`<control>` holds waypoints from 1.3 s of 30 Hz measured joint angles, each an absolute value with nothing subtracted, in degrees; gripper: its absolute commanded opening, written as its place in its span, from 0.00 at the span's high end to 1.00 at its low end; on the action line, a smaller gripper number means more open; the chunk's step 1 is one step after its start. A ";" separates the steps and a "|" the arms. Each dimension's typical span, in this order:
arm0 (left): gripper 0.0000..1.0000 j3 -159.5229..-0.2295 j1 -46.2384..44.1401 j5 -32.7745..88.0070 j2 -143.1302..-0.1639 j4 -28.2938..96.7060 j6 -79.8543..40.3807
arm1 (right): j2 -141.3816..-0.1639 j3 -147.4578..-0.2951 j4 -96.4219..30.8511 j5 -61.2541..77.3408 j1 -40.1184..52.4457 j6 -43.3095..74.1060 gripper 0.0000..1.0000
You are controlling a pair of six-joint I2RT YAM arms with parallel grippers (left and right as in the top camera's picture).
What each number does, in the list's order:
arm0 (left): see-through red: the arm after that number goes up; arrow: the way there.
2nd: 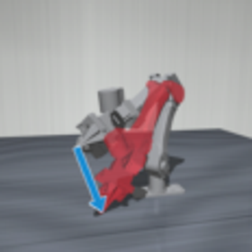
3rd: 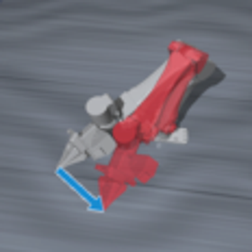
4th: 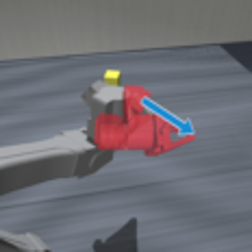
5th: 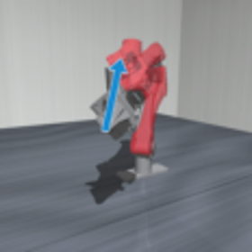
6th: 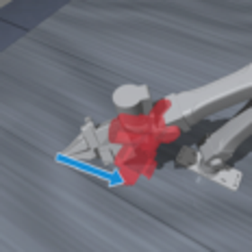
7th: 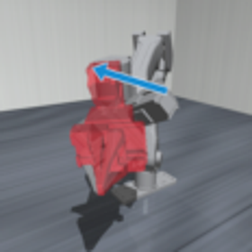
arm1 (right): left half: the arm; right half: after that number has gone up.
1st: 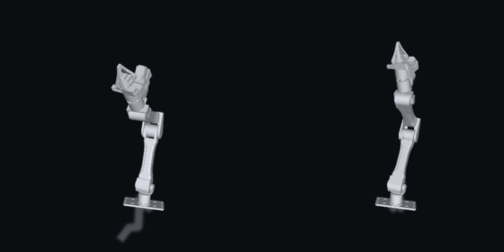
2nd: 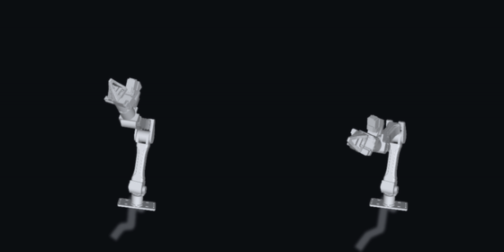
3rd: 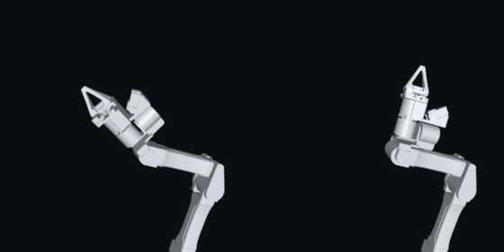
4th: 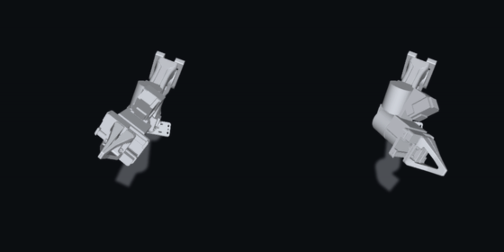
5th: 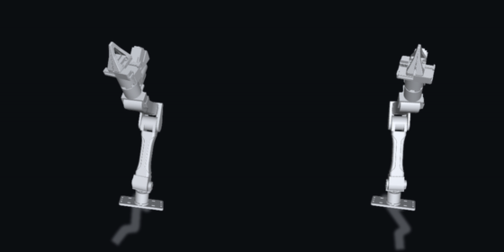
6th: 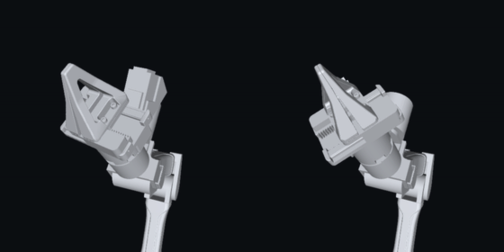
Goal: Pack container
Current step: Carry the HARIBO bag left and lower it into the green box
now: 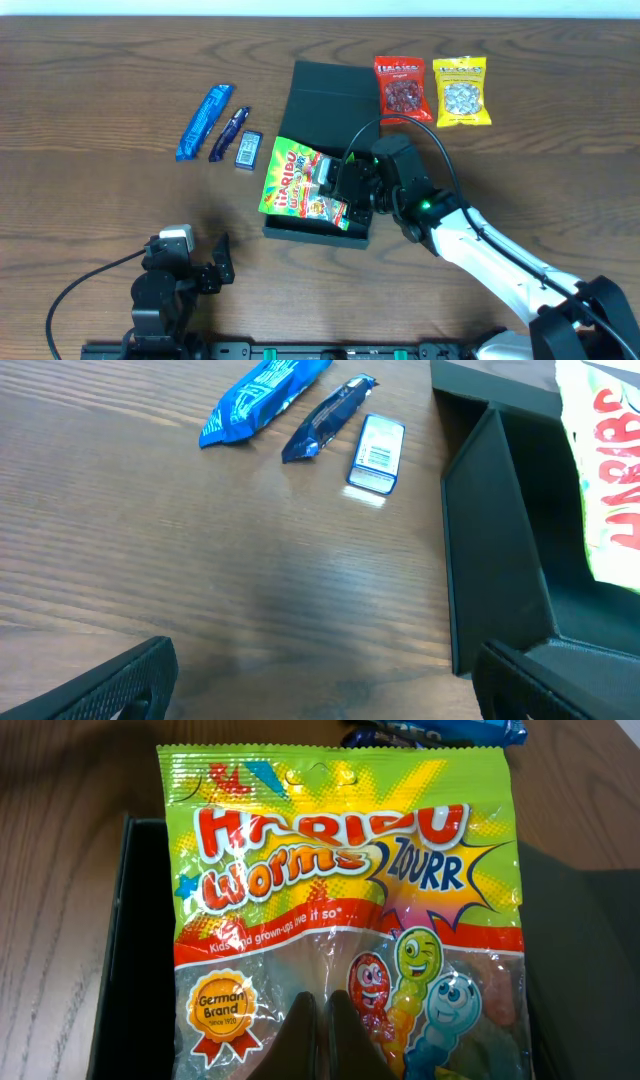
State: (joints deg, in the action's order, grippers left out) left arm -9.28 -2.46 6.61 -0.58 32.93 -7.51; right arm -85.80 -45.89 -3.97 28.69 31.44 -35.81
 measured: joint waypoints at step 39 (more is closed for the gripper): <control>0.05 -9.28 -2.46 6.61 -0.58 32.93 -7.51 | -77.65 -45.91 -21.43 5.54 30.44 28.03 0.50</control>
